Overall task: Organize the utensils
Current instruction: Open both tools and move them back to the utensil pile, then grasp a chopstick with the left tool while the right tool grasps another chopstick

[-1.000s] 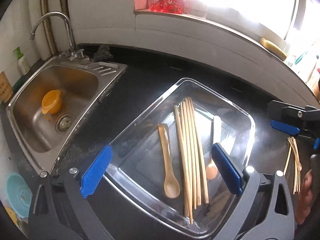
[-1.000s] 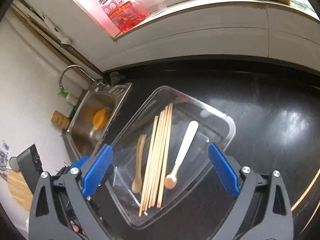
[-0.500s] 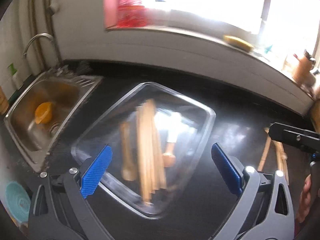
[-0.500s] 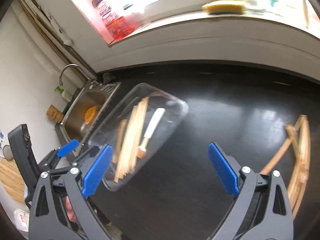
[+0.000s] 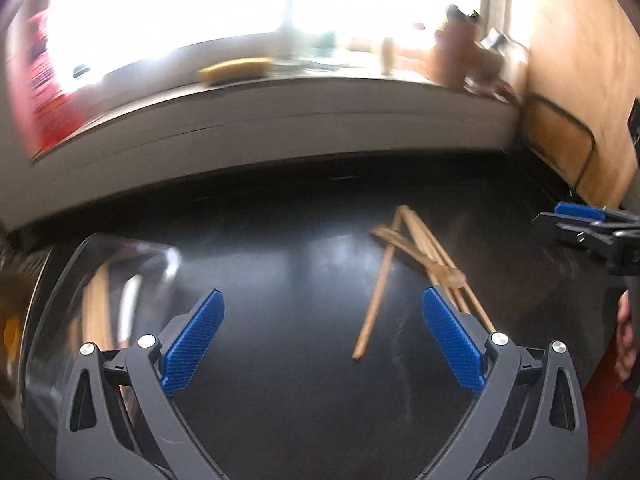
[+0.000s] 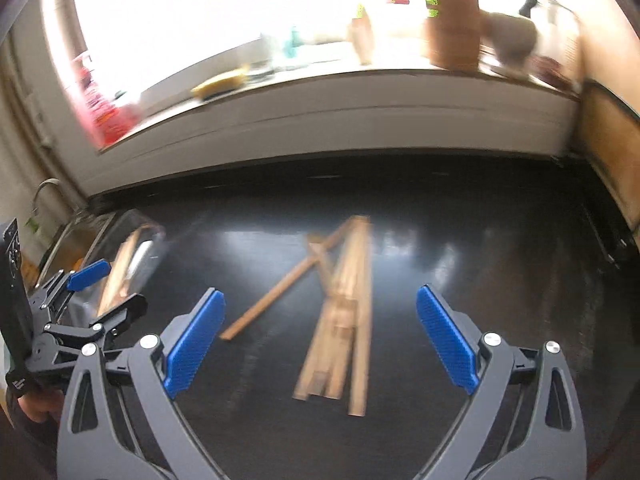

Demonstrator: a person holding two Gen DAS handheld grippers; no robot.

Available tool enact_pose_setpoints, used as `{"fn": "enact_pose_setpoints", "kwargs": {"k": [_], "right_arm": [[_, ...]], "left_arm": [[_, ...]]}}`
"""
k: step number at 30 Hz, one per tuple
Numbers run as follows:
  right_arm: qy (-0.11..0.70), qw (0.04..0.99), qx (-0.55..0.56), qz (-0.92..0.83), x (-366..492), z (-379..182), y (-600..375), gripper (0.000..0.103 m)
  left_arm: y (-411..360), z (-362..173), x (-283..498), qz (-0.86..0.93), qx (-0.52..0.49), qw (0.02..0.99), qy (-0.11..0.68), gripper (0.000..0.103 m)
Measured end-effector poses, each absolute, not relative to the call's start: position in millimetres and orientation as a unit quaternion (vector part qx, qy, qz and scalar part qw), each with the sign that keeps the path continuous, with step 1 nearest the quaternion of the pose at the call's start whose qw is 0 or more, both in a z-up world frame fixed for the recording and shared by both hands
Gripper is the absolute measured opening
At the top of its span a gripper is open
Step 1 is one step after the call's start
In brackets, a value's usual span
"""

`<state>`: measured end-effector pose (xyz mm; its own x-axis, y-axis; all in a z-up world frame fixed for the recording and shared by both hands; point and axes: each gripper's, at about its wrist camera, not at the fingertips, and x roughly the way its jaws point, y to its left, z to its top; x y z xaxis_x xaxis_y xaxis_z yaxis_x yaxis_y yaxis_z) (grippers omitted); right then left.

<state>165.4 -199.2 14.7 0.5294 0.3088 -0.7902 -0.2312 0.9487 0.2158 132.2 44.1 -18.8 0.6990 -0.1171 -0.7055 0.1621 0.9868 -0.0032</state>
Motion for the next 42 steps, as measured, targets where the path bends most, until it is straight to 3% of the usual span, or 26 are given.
{"fn": "enact_pose_setpoints", "kwargs": {"k": [14,21,22,23,26,32,37,40,41,42], "right_arm": [[0.522,0.845,-0.017,0.116,214.8,-74.6,-212.4,0.092],[0.532,0.839,-0.012,0.114,242.9,-95.0,-211.0,0.092],[0.534,0.837,-0.014,0.115,245.2,-97.3,-208.8,0.092],[0.537,0.835,-0.016,0.118,247.4,-101.1,-205.8,0.092],[0.542,0.831,-0.028,0.122,251.0,-109.9,-195.9,0.092],[0.548,0.828,-0.028,0.118,255.3,-118.9,-193.9,0.088],[0.547,0.827,-0.056,0.115,260.1,-127.6,-182.8,0.085],[0.536,0.834,-0.064,0.117,258.7,-127.7,-176.7,0.081],[0.535,0.834,-0.063,0.118,256.7,-126.6,-174.9,0.071],[0.531,0.836,-0.062,0.121,255.6,-123.0,-172.2,0.038]], "left_arm": [[-19.4,-120.9,242.5,-0.147,0.13,0.865,0.462,0.094],[-14.3,-136.3,279.7,-0.138,0.09,0.87,0.465,0.085],[-13.2,-135.5,283.0,-0.133,0.085,0.872,0.464,0.075],[-11.1,-133.3,285.4,-0.122,0.083,0.876,0.459,0.057],[-6.7,-131.3,291.2,-0.099,0.08,0.881,0.455,0.027],[7.4,-131.7,288.4,-0.08,0.065,0.884,0.456,0.007],[11.7,-131.5,283.4,-0.07,0.049,0.885,0.457,0.007],[10.0,-132.0,277.4,-0.088,0.023,0.882,0.462,0.007],[14.0,-130.4,270.9,-0.093,0.009,0.881,0.465,0.007],[11.2,-130.4,265.1,-0.105,-0.001,0.877,0.468,0.007]]}}
